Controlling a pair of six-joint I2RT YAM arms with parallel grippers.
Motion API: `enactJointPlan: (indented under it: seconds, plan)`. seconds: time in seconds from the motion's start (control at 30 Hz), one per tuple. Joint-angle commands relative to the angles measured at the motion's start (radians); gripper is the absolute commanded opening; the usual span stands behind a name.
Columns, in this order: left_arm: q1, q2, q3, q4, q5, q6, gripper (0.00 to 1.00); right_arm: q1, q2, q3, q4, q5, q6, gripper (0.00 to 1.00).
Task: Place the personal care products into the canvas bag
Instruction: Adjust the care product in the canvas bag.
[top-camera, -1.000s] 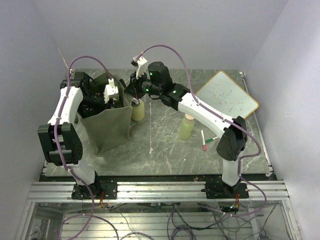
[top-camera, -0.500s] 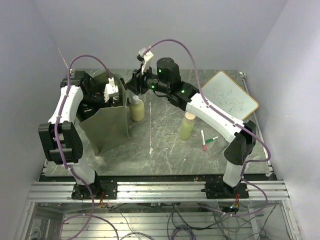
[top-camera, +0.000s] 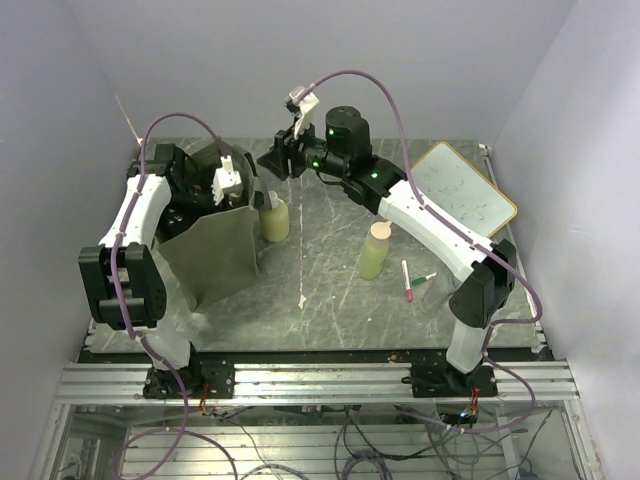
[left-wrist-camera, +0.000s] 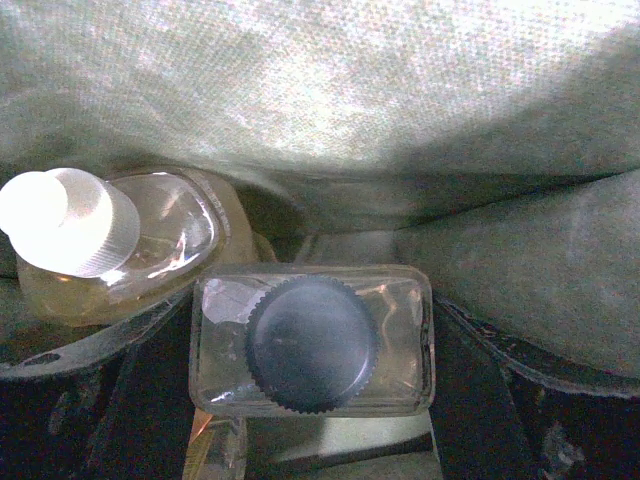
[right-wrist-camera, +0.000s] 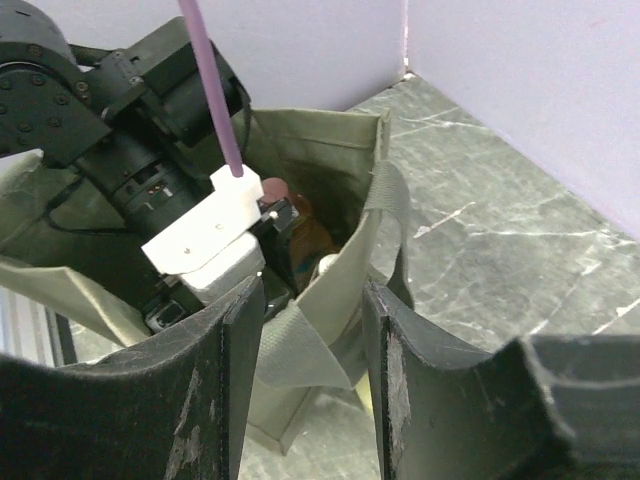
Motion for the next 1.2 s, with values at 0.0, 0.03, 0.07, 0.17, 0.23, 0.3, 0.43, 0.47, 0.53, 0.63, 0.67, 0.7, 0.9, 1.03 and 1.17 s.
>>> enactJointPlan:
  seconds: [0.0,0.03,0.07,0.17,0.23,0.3,0.43,0.47,0.53,0.63,0.67,0.7,0.9,1.03,1.17]
  plan:
    - [-0.020,-0.022,0.002,0.062,0.067,-0.018,0.17,-0.023,-0.052,-0.026,0.003,0.011,-0.043,0.44]
    - [-0.022,-0.019,0.003,0.062,0.062,-0.021,0.17,-0.029,-0.059,-0.034,0.002,0.015,-0.047,0.44]
    - [-0.023,-0.018,0.002,0.065,0.058,-0.028,0.17,-0.034,-0.067,-0.044,0.002,0.018,-0.049,0.44]
    - [-0.028,-0.022,-0.005,0.083,0.051,-0.046,0.18,-0.048,-0.090,-0.074,0.004,0.022,-0.053,0.44]
    - [-0.028,-0.022,-0.008,0.085,0.057,-0.048,0.19,-0.054,-0.096,-0.086,0.001,0.021,-0.059,0.44]
    - [-0.028,-0.021,-0.006,0.080,0.062,-0.048,0.19,-0.061,-0.102,-0.098,0.000,0.020,-0.062,0.44]
    - [-0.028,-0.023,-0.002,0.068,0.056,-0.043,0.22,-0.072,-0.115,-0.113,0.001,0.024,-0.077,0.44]
    - [-0.028,-0.025,-0.003,0.073,0.054,-0.046,0.23,-0.074,-0.118,-0.117,0.003,0.026,-0.083,0.44]
    - [-0.028,-0.032,-0.011,0.092,0.053,-0.061,0.24,-0.077,-0.120,-0.123,0.002,0.029,-0.089,0.44]
    - [-0.028,-0.038,-0.023,0.131,0.056,-0.095,0.27,-0.080,-0.123,-0.131,0.001,0.028,-0.095,0.44]
    - [-0.028,-0.040,-0.028,0.144,0.057,-0.105,0.27,-0.081,-0.124,-0.133,0.001,0.028,-0.100,0.44]
    - [-0.028,-0.042,-0.033,0.153,0.058,-0.114,0.28,-0.083,-0.125,-0.134,0.001,0.030,-0.104,0.44]
    - [-0.036,-0.038,-0.036,0.163,0.052,-0.126,0.28,-0.091,-0.133,-0.149,0.001,0.035,-0.123,0.45]
    - [-0.040,-0.038,-0.042,0.175,0.046,-0.135,0.30,-0.097,-0.142,-0.165,0.001,0.037,-0.134,0.45]
    - [-0.042,-0.041,-0.047,0.185,0.042,-0.140,0.31,-0.101,-0.150,-0.179,0.003,0.039,-0.138,0.46]
